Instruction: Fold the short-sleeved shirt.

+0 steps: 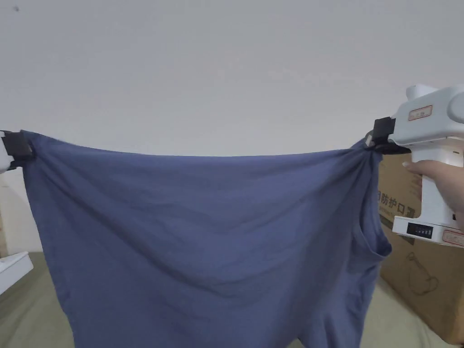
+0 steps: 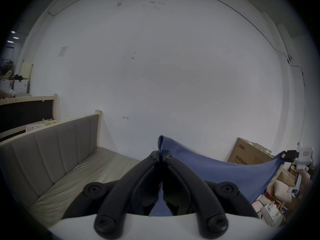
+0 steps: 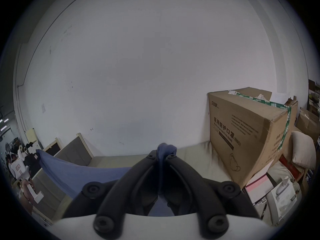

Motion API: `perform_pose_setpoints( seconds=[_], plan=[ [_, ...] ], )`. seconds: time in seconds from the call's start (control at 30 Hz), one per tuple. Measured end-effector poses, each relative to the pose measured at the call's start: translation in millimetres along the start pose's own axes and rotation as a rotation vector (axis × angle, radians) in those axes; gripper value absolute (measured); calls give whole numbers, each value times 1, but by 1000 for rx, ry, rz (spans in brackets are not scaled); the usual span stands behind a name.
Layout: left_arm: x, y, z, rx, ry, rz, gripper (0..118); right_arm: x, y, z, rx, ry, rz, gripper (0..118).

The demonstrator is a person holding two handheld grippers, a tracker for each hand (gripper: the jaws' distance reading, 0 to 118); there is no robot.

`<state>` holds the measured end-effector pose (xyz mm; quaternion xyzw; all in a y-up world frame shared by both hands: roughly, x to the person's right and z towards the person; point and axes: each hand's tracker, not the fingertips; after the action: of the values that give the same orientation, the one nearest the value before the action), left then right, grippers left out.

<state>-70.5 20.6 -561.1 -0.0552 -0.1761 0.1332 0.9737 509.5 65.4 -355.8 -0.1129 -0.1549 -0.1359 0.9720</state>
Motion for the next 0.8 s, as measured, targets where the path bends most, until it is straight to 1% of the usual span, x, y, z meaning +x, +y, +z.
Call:
perform_pose_setpoints(
  seconds=[0.07, 0.17, 0.2, 0.27, 0.33, 0.37, 0.43, 0.47, 0.5, 0.57, 0.63, 0.67, 0.7, 0.73, 0.8],
  plan=[
    [-7, -13, -3, -12, 22, 16, 2, 4, -19, -9, 0, -7, 9, 4],
    [-24, -56, -3, -103, -11, 82, 2, 15, -72, -22, -57, -18, -18, 4],
    [-28, -74, -2, -141, -25, 82, 2, 20, -95, -26, -95, -8, -33, 4],
    [-35, -121, -4, -274, -7, 81, 2, 30, -145, -36, -188, 53, -71, 4],
    [-45, -172, -2, -402, -10, 111, 2, 36, -199, -41, -296, 47, -76, 4],
    [-49, -197, 3, -457, -1, 106, 2, 38, -227, -38, -326, 23, -66, 4],
    [-55, -243, 15, -544, 20, 74, 2, 49, -274, -33, -395, 18, -72, 4],
    [-58, -263, 23, -586, 24, 61, 2, 60, -296, -33, -440, 14, -81, 4],
    [-62, -279, 31, -605, 11, 57, 2, 66, -312, -28, -469, 12, -83, 4],
    [-75, -302, 44, -663, 4, 58, 2, 77, -337, -11, -508, 16, -85, 4],
    [-84, -319, 58, -707, -17, 61, 2, 84, -350, 9, -522, 34, -46, 4],
    [-85, -326, 68, -728, -16, 38, 2, 87, -355, 20, -521, 42, -27, 4],
    [-85, -330, 79, -737, -18, 17, 2, 89, -358, 31, -520, 56, -25, 4],
    [-86, -333, 89, -748, -24, 3, 2, 74, -361, 55, -523, 66, -14, 4],
    [-89, -335, 106, -763, -46, 0, 2, 71, -364, 78, -522, 76, -3, 4]
  ],
)
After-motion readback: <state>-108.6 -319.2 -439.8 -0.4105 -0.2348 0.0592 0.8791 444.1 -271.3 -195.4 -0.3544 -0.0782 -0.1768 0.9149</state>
